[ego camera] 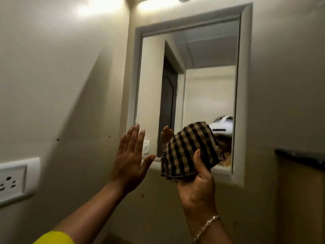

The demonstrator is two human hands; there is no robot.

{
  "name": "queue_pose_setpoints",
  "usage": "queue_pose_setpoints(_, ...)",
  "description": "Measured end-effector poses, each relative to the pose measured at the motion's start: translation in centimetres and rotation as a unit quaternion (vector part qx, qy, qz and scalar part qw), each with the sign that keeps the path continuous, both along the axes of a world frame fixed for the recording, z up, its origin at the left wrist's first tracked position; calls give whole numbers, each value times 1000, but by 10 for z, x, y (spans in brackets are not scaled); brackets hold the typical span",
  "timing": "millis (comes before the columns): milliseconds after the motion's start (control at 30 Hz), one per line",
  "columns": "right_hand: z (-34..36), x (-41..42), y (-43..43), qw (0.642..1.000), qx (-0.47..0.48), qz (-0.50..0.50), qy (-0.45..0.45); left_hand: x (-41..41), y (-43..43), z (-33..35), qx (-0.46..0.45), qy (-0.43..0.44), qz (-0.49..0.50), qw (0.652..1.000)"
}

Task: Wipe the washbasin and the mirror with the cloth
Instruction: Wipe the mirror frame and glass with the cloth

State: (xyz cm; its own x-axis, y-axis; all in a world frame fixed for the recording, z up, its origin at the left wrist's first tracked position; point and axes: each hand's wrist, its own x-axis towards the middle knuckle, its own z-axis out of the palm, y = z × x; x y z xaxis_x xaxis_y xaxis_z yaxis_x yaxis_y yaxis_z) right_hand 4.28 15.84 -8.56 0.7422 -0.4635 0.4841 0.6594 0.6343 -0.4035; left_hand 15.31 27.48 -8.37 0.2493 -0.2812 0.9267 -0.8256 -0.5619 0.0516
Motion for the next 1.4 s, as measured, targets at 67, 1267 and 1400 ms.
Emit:
queue_pose_setpoints(67, 23, -5, -2, 997, -23, -72, -32, 5, -5, 23, -2, -26, -8, 1000)
queue_pose_setpoints(1267, 317, 47, -131, 179, -563, -783, 193, 170, -41, 187, -77, -192, -57, 977)
queue_pose_setpoints(1400, 316, 49, -133, 70, -543, -819, 171, 181, -48, 208, -43, -176, 19, 983)
